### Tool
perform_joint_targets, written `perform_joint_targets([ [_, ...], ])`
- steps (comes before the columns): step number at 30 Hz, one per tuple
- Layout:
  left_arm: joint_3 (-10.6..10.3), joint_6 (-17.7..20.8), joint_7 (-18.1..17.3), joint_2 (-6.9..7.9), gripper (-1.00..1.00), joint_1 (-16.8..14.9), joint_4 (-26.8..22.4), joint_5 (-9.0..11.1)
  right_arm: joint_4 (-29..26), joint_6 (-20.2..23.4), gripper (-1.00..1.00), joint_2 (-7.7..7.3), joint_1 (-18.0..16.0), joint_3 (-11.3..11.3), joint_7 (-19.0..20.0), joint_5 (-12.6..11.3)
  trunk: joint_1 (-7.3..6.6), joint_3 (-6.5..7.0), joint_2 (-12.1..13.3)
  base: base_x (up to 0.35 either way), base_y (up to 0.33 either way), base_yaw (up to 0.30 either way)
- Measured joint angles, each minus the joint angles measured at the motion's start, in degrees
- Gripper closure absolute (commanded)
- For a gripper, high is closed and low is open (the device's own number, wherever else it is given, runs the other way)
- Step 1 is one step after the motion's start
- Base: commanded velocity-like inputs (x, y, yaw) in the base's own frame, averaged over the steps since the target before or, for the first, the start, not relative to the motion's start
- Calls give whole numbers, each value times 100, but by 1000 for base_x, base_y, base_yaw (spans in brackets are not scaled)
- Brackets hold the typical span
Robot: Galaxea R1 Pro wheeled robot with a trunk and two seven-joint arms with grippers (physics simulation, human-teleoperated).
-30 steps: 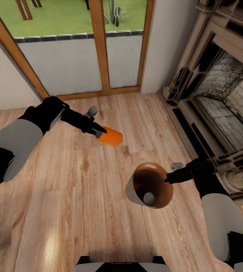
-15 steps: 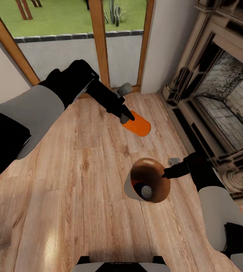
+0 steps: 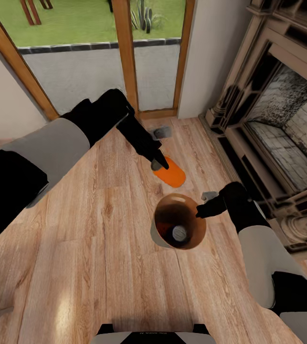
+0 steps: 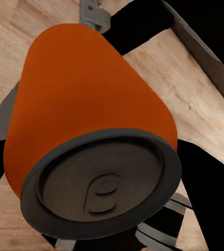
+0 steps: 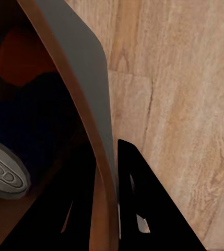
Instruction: Put the three can of soda from the living room inside the tash can in the kitchen.
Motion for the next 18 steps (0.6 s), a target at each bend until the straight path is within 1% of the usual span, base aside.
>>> perform_joint_targets([
  [1, -51, 0, 1, -1, 100, 176, -83, -294, -2, -47, 100, 46, -31, 82, -70, 48, 0, -1, 0, 0, 0, 0],
  [2, -49, 0, 0, -1, 100, 254, -124, -393, -2, -27, 100, 63, -41, 102, -79, 35, 0, 0, 0, 0, 0, 0],
  [3, -64, 0, 0, -1, 100, 386, -212, -579, -2, -10, 100, 94, -53, 131, -97, 4, 0, 0, 0, 0, 0, 0],
  [4, -62, 0, 0, 1, 100, 455, -263, -655, -2, 25, 100, 106, -60, 138, -99, -47, 0, 0, 0, 0, 0, 0],
  [6, -74, 0, 0, 3, 100, 661, -431, -842, 0, 44, 100, 133, -71, 160, -116, -70, 0, 0, 0, 0, 0, 0],
  [7, -77, 0, 0, 1, 100, 735, -481, -896, 2, 30, 100, 137, -74, 163, -127, -41, 0, 0, 0, 0, 0, 0],
  [9, -78, 0, 0, 2, 100, 787, -521, -931, 4, -7, 100, 137, -76, 167, -138, 27, 0, 0, 0, 0, 0, 0],
  [13, -85, 0, 0, 7, 100, 915, -617, -983, 6, 20, 100, 133, -82, 159, -139, -26, 0, 0, 0, 0, 0, 0],
  [18, -94, 0, 0, -3, 100, 948, -640, -997, 7, 7, 100, 141, -84, 161, -143, -1, 0, 0, 0, 0, 0, 0],
])
